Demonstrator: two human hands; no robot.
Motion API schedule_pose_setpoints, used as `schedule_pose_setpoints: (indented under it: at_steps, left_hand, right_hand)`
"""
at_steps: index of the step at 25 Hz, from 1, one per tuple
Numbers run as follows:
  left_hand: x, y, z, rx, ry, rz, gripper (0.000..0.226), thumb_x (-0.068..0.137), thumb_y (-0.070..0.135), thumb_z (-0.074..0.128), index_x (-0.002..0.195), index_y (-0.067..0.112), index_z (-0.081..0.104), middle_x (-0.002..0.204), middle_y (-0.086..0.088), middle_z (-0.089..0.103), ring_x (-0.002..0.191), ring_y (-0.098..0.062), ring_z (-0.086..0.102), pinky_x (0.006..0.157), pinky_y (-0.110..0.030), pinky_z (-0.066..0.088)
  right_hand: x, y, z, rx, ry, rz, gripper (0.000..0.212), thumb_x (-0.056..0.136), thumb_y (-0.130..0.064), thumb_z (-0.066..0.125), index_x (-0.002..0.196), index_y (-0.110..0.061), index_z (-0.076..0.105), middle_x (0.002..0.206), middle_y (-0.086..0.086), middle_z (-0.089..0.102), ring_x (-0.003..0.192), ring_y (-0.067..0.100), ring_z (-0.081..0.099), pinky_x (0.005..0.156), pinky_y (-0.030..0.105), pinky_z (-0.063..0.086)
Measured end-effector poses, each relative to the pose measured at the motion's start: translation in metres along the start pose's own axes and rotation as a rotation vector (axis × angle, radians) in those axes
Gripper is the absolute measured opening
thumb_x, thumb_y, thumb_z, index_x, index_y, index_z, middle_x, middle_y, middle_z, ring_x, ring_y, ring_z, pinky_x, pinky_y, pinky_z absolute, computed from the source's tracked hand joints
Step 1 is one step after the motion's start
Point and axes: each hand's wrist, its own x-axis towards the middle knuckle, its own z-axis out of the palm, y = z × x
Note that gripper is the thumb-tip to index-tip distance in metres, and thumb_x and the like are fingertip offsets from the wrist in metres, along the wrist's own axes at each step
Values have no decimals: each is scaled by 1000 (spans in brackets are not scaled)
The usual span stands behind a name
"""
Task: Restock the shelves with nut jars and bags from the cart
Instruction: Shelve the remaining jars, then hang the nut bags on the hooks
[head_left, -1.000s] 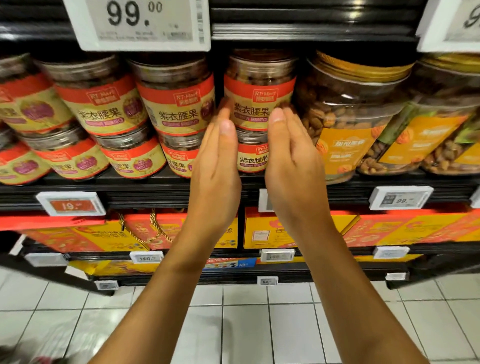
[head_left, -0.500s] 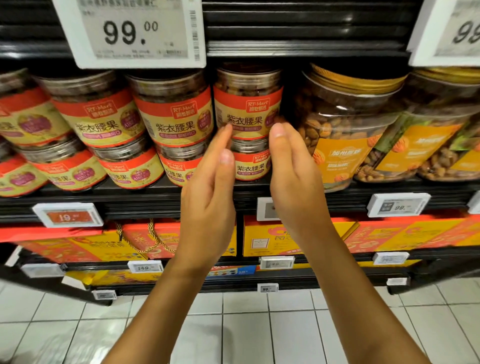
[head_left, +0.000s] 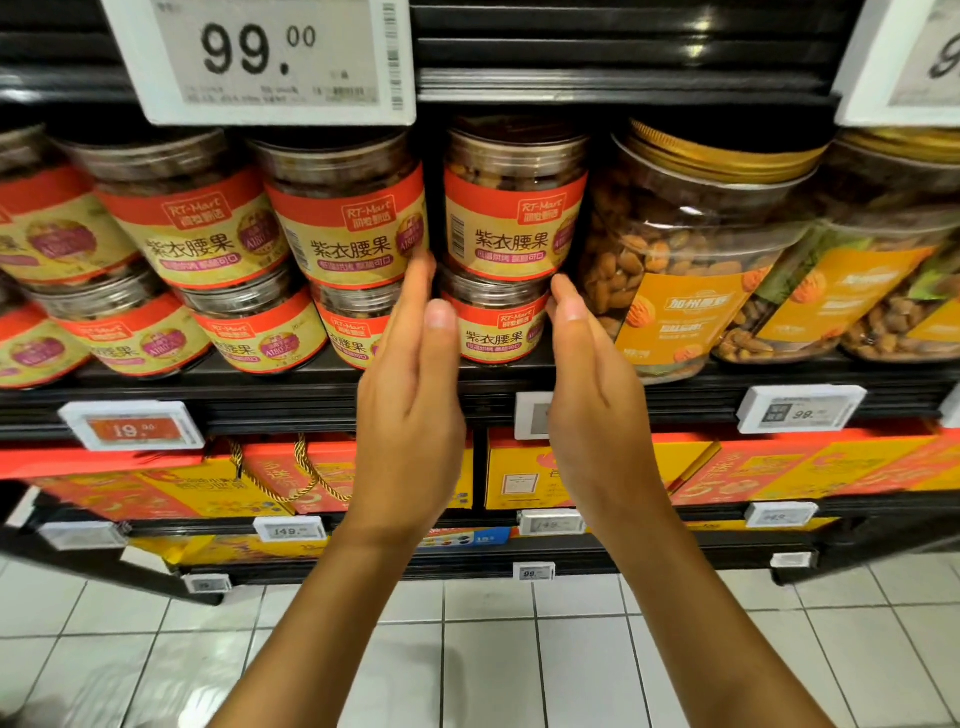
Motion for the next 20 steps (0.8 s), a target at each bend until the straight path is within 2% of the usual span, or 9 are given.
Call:
schedule_pose_setpoints:
  at_steps: [4,7,10,13,17,20]
  left_hand:
    - [-9,-4,1,-10,0,-106,52,92,43,32,142,27,34,146,16,39,132,10,33,114,-22,28]
    - [-2,-3,6,-25,8,-114,56,92,44,32,144,24,33,147,18,37,132,12,31,115,-23,27]
    - [9,1,13,-28,95,-118,58,90,44,33,143,21,37,144,16,41,131,9,35,114,-25,28]
    - [11,6,22,-7,153,-117,58,88,41,34,141,18,42,143,13,44,130,6,37,114,-26,29]
    - [11,4,16,-42,119,-123,55,89,40,36,139,19,45,142,9,48,130,3,41,113,-31,32]
    - [12,1,10,-119,81,-160,55,88,39,38,139,19,45,141,9,49,129,3,42,113,-31,32]
  right_hand:
    - [7,1,1,59,-2,39,67,84,-51,29,144,-21,31,150,-11,32,137,-3,26,117,31,23]
    - [9,1,4,55,12,43,66,85,-50,29,144,-21,31,150,-9,33,137,-1,27,117,32,23]
    - [14,0,5,49,67,48,53,96,-44,29,143,-19,35,148,-5,39,136,4,32,116,34,26]
    - [18,-3,9,4,77,46,58,94,-46,27,140,-15,42,144,0,44,135,10,37,114,37,28]
    - [11,0,12,6,69,16,64,87,-49,26,141,-18,41,146,-2,43,136,9,35,114,38,28]
    - [10,3,8,54,46,17,60,91,-46,28,142,-16,39,147,-2,41,137,7,34,115,37,28]
